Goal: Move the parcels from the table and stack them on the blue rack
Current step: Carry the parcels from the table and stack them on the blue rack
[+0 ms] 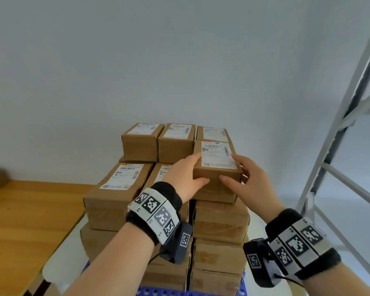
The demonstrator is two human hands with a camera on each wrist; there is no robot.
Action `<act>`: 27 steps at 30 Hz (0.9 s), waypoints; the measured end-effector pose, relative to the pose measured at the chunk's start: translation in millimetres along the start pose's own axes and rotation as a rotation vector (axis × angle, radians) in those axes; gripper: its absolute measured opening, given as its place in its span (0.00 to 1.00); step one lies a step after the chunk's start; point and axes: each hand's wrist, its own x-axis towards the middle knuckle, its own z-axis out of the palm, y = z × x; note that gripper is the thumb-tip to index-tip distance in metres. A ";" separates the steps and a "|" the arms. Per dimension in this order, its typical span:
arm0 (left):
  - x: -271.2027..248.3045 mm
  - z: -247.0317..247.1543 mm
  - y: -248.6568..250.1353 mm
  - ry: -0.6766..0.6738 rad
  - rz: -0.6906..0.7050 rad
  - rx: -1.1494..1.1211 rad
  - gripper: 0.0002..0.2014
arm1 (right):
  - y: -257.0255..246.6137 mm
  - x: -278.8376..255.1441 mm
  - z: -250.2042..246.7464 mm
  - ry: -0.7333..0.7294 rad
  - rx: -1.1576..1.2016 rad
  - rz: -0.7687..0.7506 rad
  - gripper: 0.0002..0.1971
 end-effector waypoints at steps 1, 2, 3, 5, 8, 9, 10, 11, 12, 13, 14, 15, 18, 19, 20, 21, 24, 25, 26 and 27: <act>0.0 -0.5 0.4 0.007 0.002 0.002 0.35 | 0.2 -0.1 0.2 0.002 0.006 0.001 0.32; 0.4 -1.3 0.6 0.011 0.004 0.006 0.35 | 0.8 -0.1 0.9 0.004 0.011 0.003 0.32; 0.9 -2.1 0.7 0.011 0.003 0.012 0.34 | 1.4 -0.1 1.8 0.007 0.013 0.003 0.31; 2.3 -3.0 0.3 0.001 0.005 0.025 0.34 | 2.7 0.3 3.7 0.017 0.015 0.002 0.30; 4.2 -3.6 -1.1 -0.012 0.014 0.030 0.33 | 3.4 1.4 5.8 0.040 0.031 0.008 0.30; 4.5 -3.5 -1.6 -0.014 0.018 0.033 0.33 | 3.8 1.3 6.3 0.045 0.040 0.010 0.30; 4.5 -3.8 -1.8 -0.012 0.023 0.033 0.32 | 3.8 1.4 6.5 0.047 0.046 0.008 0.29; 4.6 -3.8 -2.0 -0.013 0.026 0.032 0.32 | 4.0 0.9 6.8 0.049 0.049 0.009 0.29; 4.5 -3.9 -1.9 -0.013 0.028 0.029 0.33 | 4.0 0.4 6.8 0.052 0.050 0.011 0.29; 4.3 -4.2 -1.8 -0.011 0.030 0.028 0.33 | 3.7 -0.2 6.7 0.055 0.051 0.014 0.29; 4.1 -4.6 -1.7 -0.008 0.035 0.028 0.32 | 3.1 -0.7 6.7 0.058 0.055 0.018 0.28; 3.9 -5.0 -1.5 -0.004 0.042 0.027 0.32 | 2.5 -1.2 6.7 0.062 0.060 0.021 0.28; 4.3 -5.6 -1.1 -0.007 0.051 0.030 0.32 | 1.3 -1.8 6.9 0.077 0.073 0.027 0.27; 4.4 -5.5 -1.0 -0.010 0.051 0.033 0.31 | 0.7 -2.1 6.9 0.083 0.073 0.030 0.26; 4.5 -5.4 -0.9 -0.012 0.051 0.036 0.31 | 0.1 -2.2 7.1 0.090 0.072 0.033 0.26; 4.7 -5.3 -0.8 -0.014 0.050 0.039 0.31 | -0.5 -2.2 7.3 0.097 0.070 0.035 0.25; 5.0 -4.6 -1.0 -0.016 0.047 0.049 0.31 | -2.0 -1.2 8.6 0.113 0.066 0.041 0.22; 4.9 -4.4 -0.9 -0.012 0.050 0.057 0.31 | -2.2 -0.7 8.9 0.117 0.070 0.044 0.21; 4.6 -4.5 -0.7 -0.005 0.057 0.067 0.31 | -2.3 -0.4 9.4 0.120 0.074 0.046 0.21; 4.1 -4.6 -0.6 0.004 0.065 0.074 0.31 | -2.1 -0.6 9.8 0.119 0.078 0.047 0.20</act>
